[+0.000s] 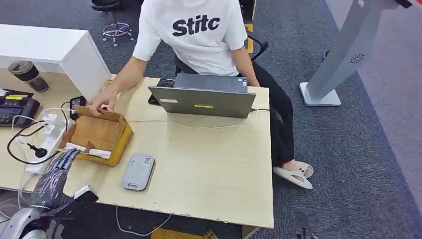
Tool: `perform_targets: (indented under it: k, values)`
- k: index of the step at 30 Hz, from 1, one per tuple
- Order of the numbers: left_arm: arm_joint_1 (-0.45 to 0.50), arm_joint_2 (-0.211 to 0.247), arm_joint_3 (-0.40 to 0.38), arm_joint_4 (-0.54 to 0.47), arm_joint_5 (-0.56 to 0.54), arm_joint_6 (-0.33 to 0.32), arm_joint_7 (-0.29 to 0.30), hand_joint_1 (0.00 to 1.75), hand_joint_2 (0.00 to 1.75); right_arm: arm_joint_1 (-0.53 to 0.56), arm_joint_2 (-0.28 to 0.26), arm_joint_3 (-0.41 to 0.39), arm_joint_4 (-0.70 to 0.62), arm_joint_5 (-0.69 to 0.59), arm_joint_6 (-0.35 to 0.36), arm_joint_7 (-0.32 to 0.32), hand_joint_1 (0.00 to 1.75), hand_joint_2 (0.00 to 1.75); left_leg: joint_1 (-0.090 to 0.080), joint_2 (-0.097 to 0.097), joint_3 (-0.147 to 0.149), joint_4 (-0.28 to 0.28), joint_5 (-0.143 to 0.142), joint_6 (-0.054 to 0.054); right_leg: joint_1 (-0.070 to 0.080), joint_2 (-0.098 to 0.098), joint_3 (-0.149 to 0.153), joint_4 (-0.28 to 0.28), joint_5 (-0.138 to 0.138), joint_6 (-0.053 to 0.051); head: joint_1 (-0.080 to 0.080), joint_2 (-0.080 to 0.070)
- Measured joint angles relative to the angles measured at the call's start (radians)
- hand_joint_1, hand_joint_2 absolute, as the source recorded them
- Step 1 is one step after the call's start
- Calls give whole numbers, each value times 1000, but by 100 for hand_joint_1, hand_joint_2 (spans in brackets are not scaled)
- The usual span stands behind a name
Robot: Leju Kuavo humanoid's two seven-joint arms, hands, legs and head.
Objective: Pass the card to the sensor for recognition and then transmit it.
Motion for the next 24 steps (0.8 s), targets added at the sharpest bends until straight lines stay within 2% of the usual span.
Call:
perform_targets:
  k: [13, 18, 19, 20, 21, 22, 23, 24]
  values:
    - [5, 11, -3, 2, -3, -12, 6, 0, 175, 1, 0, 0, -2, 10, 0, -6, 0, 175, 0, 0, 0, 0, 0, 0, 0, 0, 0, 0, 0, 0, 0, 0]
    - [2, 29, -12, 2, -2, -36, 8, 0, 175, 16, -2, 2, -18, 57, -10, -62, 0, 175, 0, 0, 0, 0, 0, 0, 0, 0, 0, 0, 0, 0, 0, 0]
    - [15, 25, -12, -2, -26, -37, 30, 0, 175, 53, 24, -7, -31, 94, -53, -16, 0, 175, 0, -1, 0, 0, -1, 0, 0, -1, 1, 0, -2, -1, 0, 0]
    - [50, 14, -3, -19, -50, -38, 39, 0, 175, 93, 66, -36, -52, 125, -116, 30, 0, 175, 3, -2, 2, -1, -2, -1, 1, -2, 5, 0, -5, -2, 2, 0]
    - [111, -12, 23, -61, -73, -42, 20, 0, 175, 121, 100, -86, -46, 116, -233, 45, 0, 175, 2, -1, 5, -1, -8, -6, 1, -1, 7, 0, -8, -5, 1, 0]
    - [180, -45, 70, -124, -100, -63, -33, 0, 175, 124, 135, -173, 9, 97, -273, -6, 0, 175, 3, 4, 10, -1, -12, -5, 2, 4, 9, -1, -8, -5, 2, 0]
    - [229, -94, 112, -163, -133, -96, -105, 0, 175, 128, 153, -268, 73, 93, -275, -83, 0, 175, 2, 5, 10, -1, -13, -4, 1, 6, 9, -1, -9, -4, -2, 0]
    - [252, -145, 160, -193, -167, -127, -180, 0, 175, 141, 181, -383, 120, 115, -272, -198, 0, 175, -1, 1, 8, -1, -12, 0, -2, 2, 9, 0, -12, 0, -3, 0]
